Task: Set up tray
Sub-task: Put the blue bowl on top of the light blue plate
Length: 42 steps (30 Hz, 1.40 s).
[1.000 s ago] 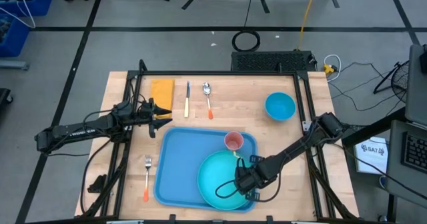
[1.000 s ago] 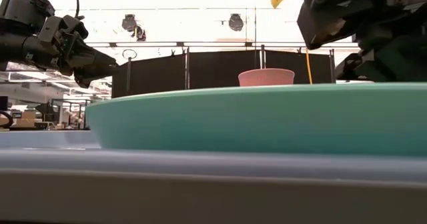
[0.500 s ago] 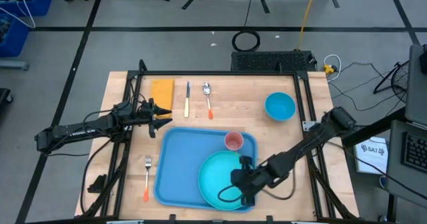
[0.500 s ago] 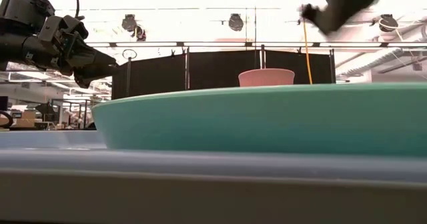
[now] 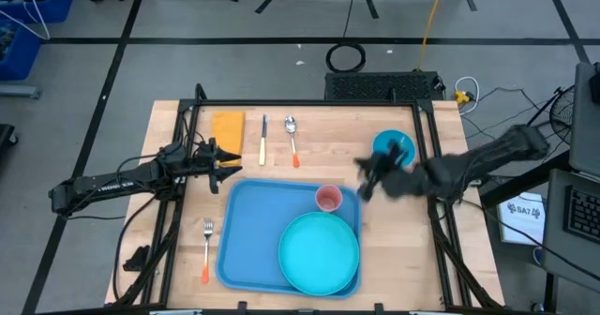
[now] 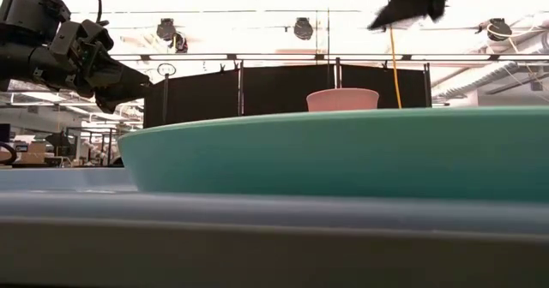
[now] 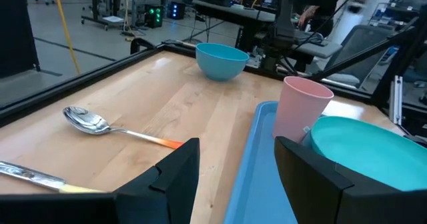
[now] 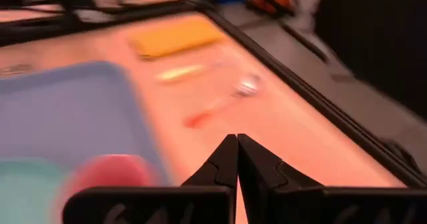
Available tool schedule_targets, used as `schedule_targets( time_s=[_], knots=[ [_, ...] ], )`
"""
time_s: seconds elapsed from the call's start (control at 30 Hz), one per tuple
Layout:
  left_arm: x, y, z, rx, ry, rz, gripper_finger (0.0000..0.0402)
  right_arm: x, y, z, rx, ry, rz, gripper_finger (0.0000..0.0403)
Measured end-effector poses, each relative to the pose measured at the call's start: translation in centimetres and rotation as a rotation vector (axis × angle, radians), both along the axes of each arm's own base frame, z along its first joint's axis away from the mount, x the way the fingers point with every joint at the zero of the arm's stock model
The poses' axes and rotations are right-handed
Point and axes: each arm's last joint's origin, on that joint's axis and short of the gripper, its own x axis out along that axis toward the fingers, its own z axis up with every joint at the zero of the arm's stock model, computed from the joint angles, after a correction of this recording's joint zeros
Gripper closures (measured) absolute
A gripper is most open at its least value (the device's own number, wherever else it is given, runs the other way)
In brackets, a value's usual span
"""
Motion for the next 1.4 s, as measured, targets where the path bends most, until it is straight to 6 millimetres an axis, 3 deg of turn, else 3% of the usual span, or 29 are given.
schedule_targets(
  time_s=[0.2, 0.33, 0.47, 0.63, 0.83, 1.1, 1.4],
  knots=[
    [0.0, 0.0, 0.0, -0.001, 0.001, 0.0, 0.0201, -4.5, -7.7, 0.1, 0.067, 0.056, -0.209, 0.0403],
    [0.0, 0.0, -0.2, -0.007, 0.015, 0.0, 0.0201, -6.8, -11.2, 0.2, 0.19, 0.228, -0.335, 0.0403],
    [0.0, 0.0, -0.4, -0.013, 0.037, 0.0, 0.0201, -8.9, -13.4, -0.9, 0.369, 0.46, -0.439, 0.0403],
    [0.0, 0.0, -0.4, -0.009, 0.037, 0.0, 0.0201, -10.0, -14.7, -1.7, 0.47, 0.57, -0.441, 0.039],
    [0.0, 0.0, -0.4, -0.006, 0.038, -0.001, 0.0201, -10.1, -15.3, -2.1, 0.469, 0.592, -0.447, 0.0336],
    [-0.1, 0.0, -0.5, -0.009, 0.046, 0.0, 0.0201, -10.7, -15.7, -5.7, 0.526, 0.689, -0.478, 0.0264],
    [-0.1, 0.0, -0.5, -0.011, 0.05, 0.0, 0.0201, -10.9, -16.0, -5.9, 0.532, 0.681, -0.495, 0.0257]
  ],
)
